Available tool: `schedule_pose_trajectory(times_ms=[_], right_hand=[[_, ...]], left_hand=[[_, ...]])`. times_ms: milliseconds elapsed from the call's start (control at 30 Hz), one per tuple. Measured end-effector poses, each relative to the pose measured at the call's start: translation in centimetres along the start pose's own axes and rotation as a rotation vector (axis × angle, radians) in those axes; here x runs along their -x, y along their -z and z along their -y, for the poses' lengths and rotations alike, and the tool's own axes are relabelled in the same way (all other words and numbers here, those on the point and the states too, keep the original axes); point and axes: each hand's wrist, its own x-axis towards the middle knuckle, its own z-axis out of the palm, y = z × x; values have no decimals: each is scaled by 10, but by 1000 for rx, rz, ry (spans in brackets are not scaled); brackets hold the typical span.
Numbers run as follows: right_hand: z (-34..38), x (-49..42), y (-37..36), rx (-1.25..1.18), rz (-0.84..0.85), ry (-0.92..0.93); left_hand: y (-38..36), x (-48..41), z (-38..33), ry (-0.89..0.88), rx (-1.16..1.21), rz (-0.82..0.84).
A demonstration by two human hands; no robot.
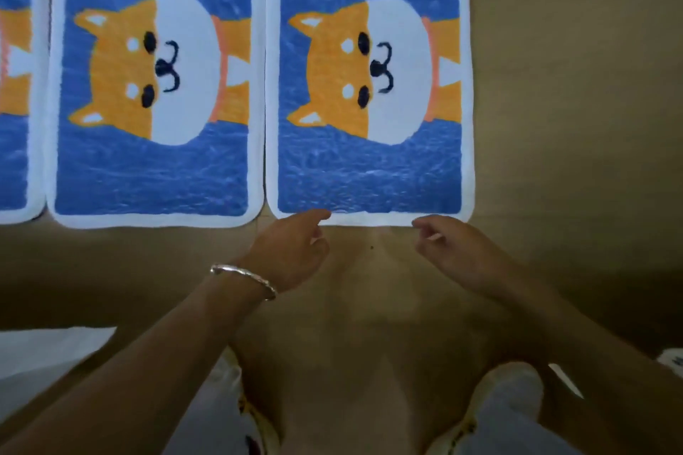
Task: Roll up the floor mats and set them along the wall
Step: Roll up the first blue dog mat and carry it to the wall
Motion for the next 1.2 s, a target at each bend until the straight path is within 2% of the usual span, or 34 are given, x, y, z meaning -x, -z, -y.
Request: schedule_pose_trajectory(times_ms=[133, 267, 400, 533, 633, 767, 967, 1067, 1200], right_hand=[[-24, -28, -17, 82, 34, 52], [-34, -60, -15, 217, 68, 109], [-29, -88, -5, 300, 29, 173], [-28, -101, -4, 420, 59, 194], [-32, -109, -6, 483, 84, 201], [-42, -119, -12, 623, 47, 223], [-48, -122, -23, 816, -37, 296], [-52, -124, -24, 823, -74, 323], [-59, -128, -20, 751, -45, 369]], left_hand=[[-33, -28, 37, 39, -16, 15], [-46, -56, 59, 4, -206, 52], [-40, -86, 56, -46, -313, -2], [-39, -108, 43, -128, -482, -32], [-46, -117, 35, -212, -632, -15], [-59, -125, 31, -232, -779, 52], [-76, -138, 22, -189, -849, 21], [-82, -140, 18, -160, -867, -5], [-74, -142, 16, -114, -725, -3]])
